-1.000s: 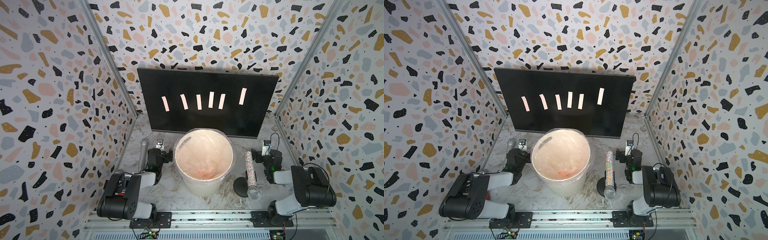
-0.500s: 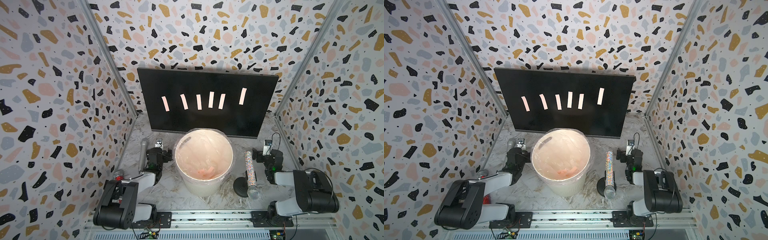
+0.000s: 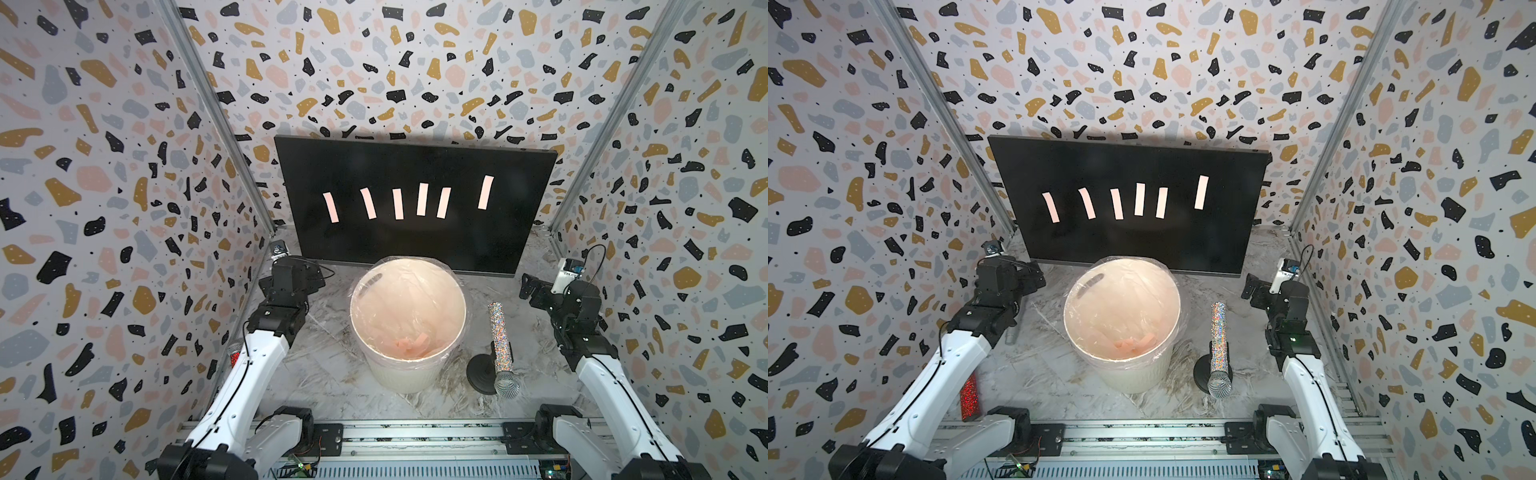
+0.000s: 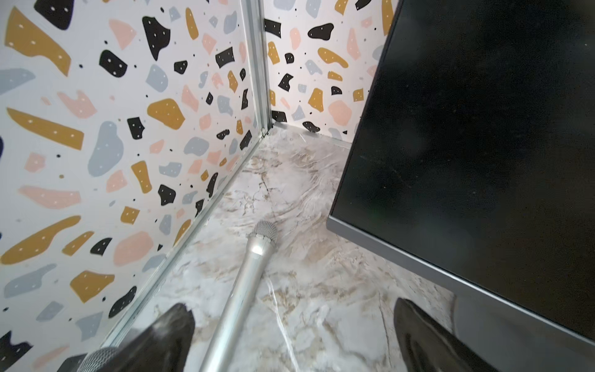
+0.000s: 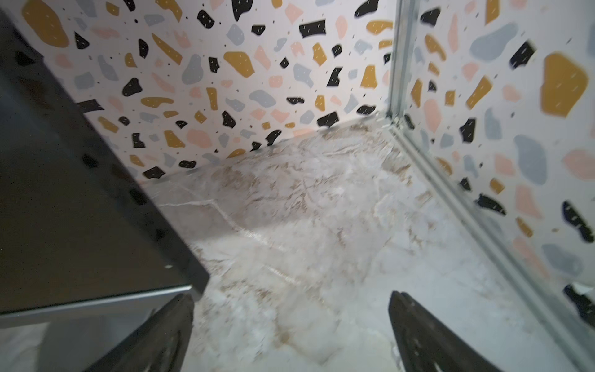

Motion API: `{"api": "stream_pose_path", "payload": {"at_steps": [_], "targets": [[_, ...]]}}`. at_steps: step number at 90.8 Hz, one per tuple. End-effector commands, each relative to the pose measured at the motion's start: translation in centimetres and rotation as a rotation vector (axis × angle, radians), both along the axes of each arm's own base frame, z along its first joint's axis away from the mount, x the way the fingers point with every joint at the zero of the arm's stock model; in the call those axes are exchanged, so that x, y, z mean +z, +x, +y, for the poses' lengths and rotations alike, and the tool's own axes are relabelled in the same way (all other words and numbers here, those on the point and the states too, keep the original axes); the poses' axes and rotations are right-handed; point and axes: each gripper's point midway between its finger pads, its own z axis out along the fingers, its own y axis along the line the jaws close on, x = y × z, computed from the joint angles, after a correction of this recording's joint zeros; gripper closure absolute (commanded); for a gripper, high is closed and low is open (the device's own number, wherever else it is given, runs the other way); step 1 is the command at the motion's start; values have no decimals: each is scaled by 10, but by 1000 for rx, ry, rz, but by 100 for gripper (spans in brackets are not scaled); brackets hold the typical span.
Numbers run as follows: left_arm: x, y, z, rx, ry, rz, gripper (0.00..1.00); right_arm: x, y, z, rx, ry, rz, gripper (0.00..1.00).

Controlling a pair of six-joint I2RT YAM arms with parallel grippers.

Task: Remove the sticky note from the monitor
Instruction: Tear off the sticky note from the monitor.

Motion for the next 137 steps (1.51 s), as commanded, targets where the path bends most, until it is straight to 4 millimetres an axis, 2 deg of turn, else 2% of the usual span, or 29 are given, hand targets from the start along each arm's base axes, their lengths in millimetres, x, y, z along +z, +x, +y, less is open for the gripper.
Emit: {"api": "stream_pose_path", "payload": {"at_steps": [1,22,37,66,75,96,118,137], "targets": [[-3,-29,-11,-45,-115,108,0,3,-20,20,10,249,158,0],[31,-35,-45,-215,-226,100,1,50,-19,47,144,432,107,1],[54,-35,-62,-305,-273,61,0,78,-18,61,232,462,101,3],[88,-21,-101,-488,-411,-11,1,140,-11,83,379,510,23,12],[94,-16,-109,-522,-447,-23,0,162,-4,96,458,563,-6,16],[93,-7,-120,-573,-488,-31,1,193,6,118,546,578,-34,17],[95,-5,-131,-636,-522,-51,0,212,16,136,595,605,-54,19],[89,-4,-136,-661,-549,-57,1,223,25,156,639,610,-43,23]]}}
